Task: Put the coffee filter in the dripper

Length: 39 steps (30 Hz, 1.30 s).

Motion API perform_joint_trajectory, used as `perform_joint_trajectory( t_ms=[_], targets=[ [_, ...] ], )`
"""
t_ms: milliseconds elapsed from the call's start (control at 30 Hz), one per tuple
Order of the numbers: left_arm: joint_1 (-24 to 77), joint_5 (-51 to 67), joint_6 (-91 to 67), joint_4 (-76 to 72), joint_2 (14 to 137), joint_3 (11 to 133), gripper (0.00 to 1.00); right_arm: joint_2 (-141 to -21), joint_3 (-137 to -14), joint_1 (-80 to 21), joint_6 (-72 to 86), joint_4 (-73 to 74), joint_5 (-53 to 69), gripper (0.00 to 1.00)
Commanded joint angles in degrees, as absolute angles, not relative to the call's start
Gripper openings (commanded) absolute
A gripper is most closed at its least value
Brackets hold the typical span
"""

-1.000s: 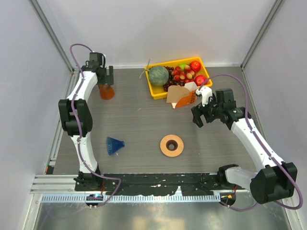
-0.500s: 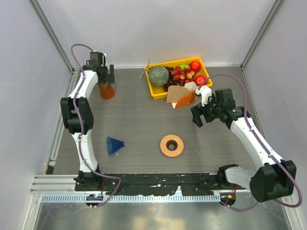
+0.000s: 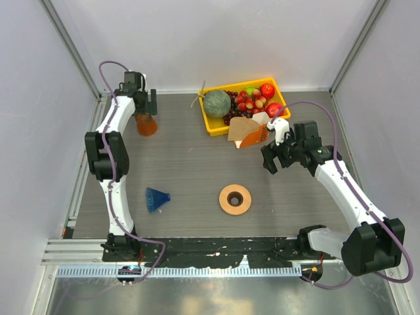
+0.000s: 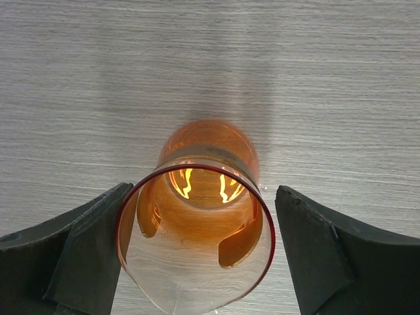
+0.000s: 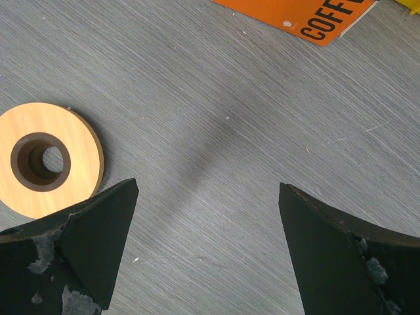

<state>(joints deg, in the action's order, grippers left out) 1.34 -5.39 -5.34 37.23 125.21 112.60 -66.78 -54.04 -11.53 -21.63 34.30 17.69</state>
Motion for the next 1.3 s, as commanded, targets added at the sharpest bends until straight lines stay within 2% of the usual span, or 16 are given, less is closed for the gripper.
perform_joint_trajectory(
  t_ms=[0, 400, 567, 833, 1267],
  targets=[
    [0.9, -6.0, -4.5, 36.7, 125.9, 115.0, 0.89, -66.7, -54.3, -11.6, -20.9, 32.6, 18.1, 0.95],
    [0.6, -4.6, -1.8, 36.5, 123.9, 114.2, 0.71, -67.1, -54.4, -11.7, -21.0, 32.7, 18.2, 0.96],
    [0.9, 1.9, 1.5, 36.2, 117.9, 109.8, 0.67, -66.8, -54.3, -11.7, -21.0, 32.9, 18.6, 0.95],
    [6.1, 9.6, 12.4, 33.4, 102.4, 94.5, 0.67, -65.7, -54.2, -11.7, -20.9, 33.1, 19.3, 0.95],
    [25.1, 24.5, 22.3, 28.5, 86.7, 74.8, 0.71, -63.9, -55.9, -9.3, -23.2, 36.3, 20.7, 0.95]
  ],
)
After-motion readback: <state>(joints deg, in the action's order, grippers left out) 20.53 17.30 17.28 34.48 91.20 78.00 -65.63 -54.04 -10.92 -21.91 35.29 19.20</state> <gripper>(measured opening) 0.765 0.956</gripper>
